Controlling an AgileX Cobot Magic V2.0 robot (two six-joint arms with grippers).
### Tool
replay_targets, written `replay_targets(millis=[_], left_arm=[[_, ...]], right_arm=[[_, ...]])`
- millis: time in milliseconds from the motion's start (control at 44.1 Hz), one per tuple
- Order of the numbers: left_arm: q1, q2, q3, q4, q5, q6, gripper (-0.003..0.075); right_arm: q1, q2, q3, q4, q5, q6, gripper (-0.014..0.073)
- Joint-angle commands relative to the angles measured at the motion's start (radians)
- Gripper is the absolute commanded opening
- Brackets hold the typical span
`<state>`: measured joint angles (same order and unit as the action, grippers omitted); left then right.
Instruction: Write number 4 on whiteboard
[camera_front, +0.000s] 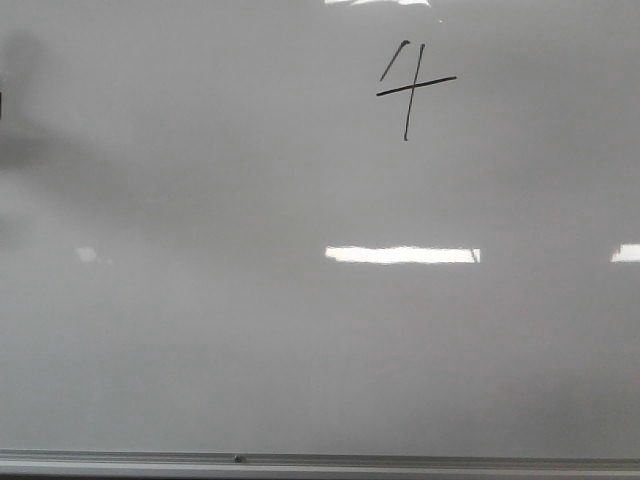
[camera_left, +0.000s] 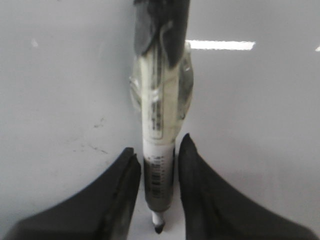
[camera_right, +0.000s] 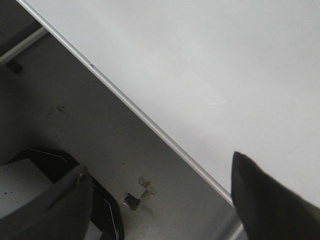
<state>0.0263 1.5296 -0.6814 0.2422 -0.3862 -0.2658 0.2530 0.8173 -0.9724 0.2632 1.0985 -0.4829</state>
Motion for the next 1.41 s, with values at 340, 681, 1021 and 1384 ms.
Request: replay_targets(millis=[340,681,1021,1384], left_arm=[[-0.059,-0.198,-0.236,0.029,0.605,0.0,0.0358],[-0.278,-0.419,-0.349,-0.033,1.103,0.133,0.0358],[-0.362,-0.71,-0.303,-0.282,1.227,0.319,0.0358],[-0.338,-0.836,-0.182,-0.301,1.214,0.317,0.0349]], right_arm=[[-0.006,-0.003,-0.032,-0.01,-0.107,0.195,0.0591],[-0.006,-0.08,-0.029,-0.143,-0.107,0.422,0.0591],[-0.006,-0.302,0.08,-0.149,-0.111,0.43,0.0591],[-0.006,-0.376,0.119,-0.181,-0.111,0.43,0.0422]])
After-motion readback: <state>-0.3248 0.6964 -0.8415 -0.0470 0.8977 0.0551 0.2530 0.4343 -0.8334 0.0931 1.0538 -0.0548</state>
